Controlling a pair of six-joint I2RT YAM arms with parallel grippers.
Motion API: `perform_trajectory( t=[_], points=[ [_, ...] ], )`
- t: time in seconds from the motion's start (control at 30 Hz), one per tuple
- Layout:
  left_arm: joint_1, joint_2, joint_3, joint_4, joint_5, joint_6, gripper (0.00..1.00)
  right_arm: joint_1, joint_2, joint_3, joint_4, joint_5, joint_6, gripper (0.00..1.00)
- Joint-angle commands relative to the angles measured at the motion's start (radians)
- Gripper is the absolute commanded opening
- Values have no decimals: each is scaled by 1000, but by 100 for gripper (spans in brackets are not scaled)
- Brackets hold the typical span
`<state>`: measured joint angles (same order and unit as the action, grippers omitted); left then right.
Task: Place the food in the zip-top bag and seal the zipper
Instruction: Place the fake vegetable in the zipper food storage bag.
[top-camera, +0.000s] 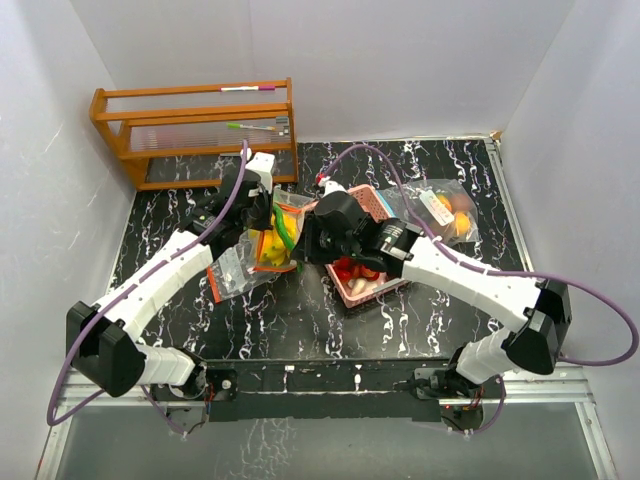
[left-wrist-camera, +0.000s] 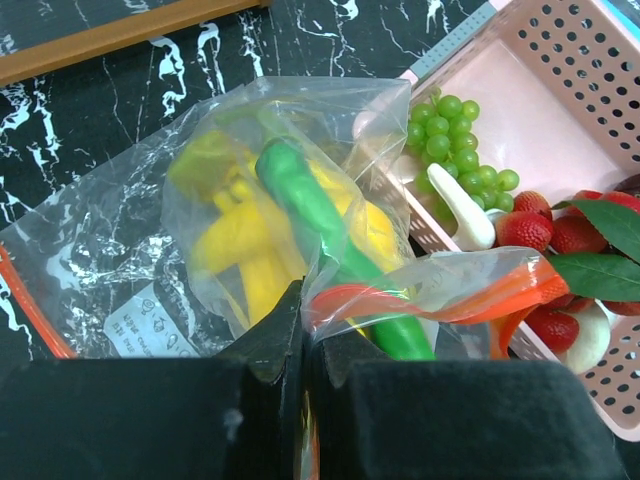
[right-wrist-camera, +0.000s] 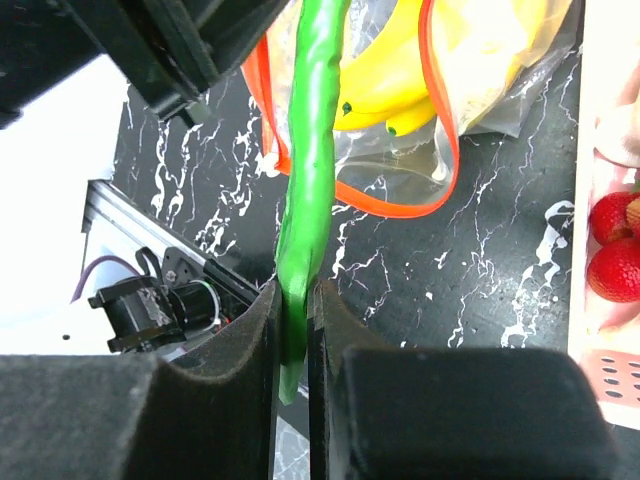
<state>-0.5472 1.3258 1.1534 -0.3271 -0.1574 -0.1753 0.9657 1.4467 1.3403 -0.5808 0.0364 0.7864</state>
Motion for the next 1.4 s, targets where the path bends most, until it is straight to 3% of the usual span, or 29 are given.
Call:
perform_trajectory(
  t=[0.0, 0.23, 0.63, 0.87, 1.1, 1.37],
  points=[
    [-3, -45, -8, 28, -40, 12, 0, -3, -51, 77, -73, 51, 16, 8],
    [-3, -42, 31, 45, 2, -6, 0, -3, -31, 24, -125, 85, 109, 8],
    [-10, -91, 25, 54, 69, -70, 0, -3, 10, 35, -22, 172, 335, 8],
    [-31, -136, -22, 92, 99, -102, 0, 1, 6, 45, -61, 332, 460, 8],
    [-62, -172, -50, 79, 113, -114, 0, 1, 34, 42, 23, 478, 472, 8],
    [-72, -186, -65, 69, 135, -127, 0, 0, 159, 83, 116, 479, 390, 8]
  ],
)
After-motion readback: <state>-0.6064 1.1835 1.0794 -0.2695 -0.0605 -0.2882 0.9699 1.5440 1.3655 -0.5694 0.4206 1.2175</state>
